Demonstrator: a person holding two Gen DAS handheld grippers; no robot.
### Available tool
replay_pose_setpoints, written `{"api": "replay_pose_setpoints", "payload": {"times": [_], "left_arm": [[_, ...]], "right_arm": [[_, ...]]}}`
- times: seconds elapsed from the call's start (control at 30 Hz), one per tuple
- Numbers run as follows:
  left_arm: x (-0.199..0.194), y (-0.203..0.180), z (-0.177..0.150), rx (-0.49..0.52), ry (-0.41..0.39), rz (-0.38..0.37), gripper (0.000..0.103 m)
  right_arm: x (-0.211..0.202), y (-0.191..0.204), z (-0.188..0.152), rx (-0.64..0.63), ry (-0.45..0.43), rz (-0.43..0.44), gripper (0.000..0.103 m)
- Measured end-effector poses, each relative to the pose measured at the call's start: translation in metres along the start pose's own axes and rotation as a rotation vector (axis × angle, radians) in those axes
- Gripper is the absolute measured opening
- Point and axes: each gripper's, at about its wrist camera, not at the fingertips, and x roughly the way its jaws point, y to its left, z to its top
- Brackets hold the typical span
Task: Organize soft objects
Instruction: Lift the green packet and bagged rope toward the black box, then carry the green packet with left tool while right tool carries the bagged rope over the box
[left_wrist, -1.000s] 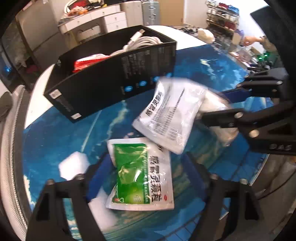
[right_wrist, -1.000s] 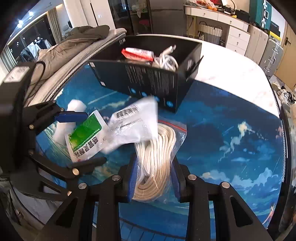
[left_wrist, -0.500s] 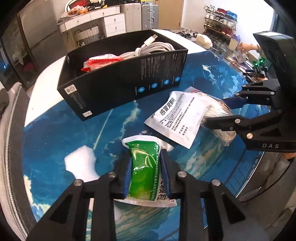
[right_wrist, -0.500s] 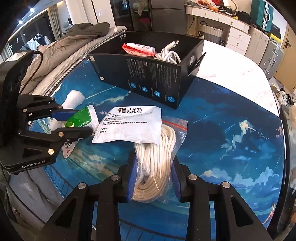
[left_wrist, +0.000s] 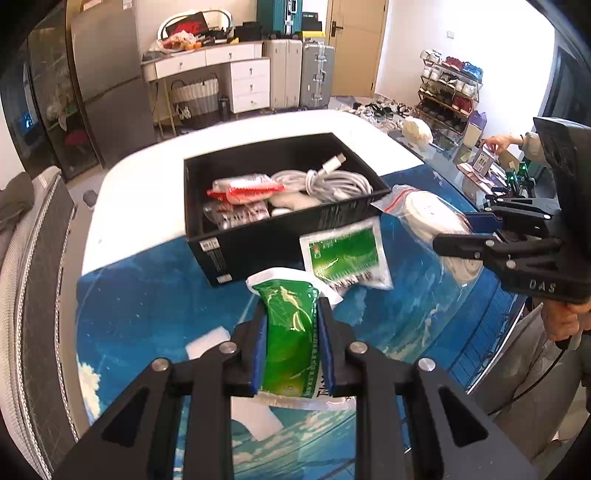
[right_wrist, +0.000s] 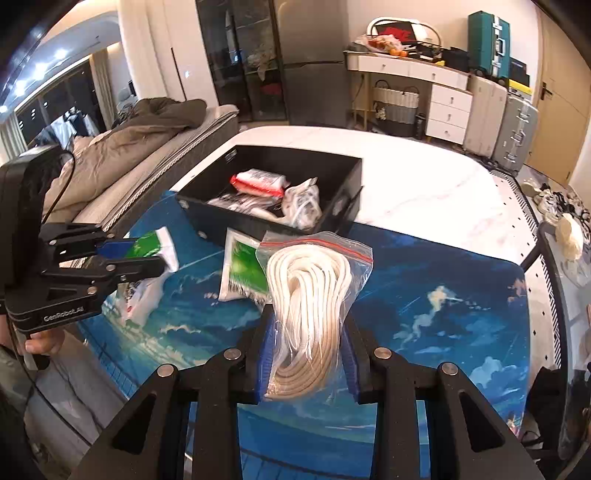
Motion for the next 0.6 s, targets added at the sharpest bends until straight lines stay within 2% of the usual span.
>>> {"api": "replay_pose_setpoints", "payload": {"times": [0.17,0.27,0.6], "left_arm": [[0.028,-0.007,-0.011,-0.009,0.074,-0.014,0.022],[0.033,-0.006,-0.016,-0.01,0.092,-0.015,0.022],[0.027,-0.006,-0.014,-0.008,0.074,-0.012,0.022]], "right_arm": [[0.02,0.013,-0.013,-0.031,0.07,0.027,0.032],[0.029,0.016,-0.019,-0.033,0.099,0.035,0.032],[0.03,0.019,-0.019,-0.024,0.085,0.037,0.032]]}}
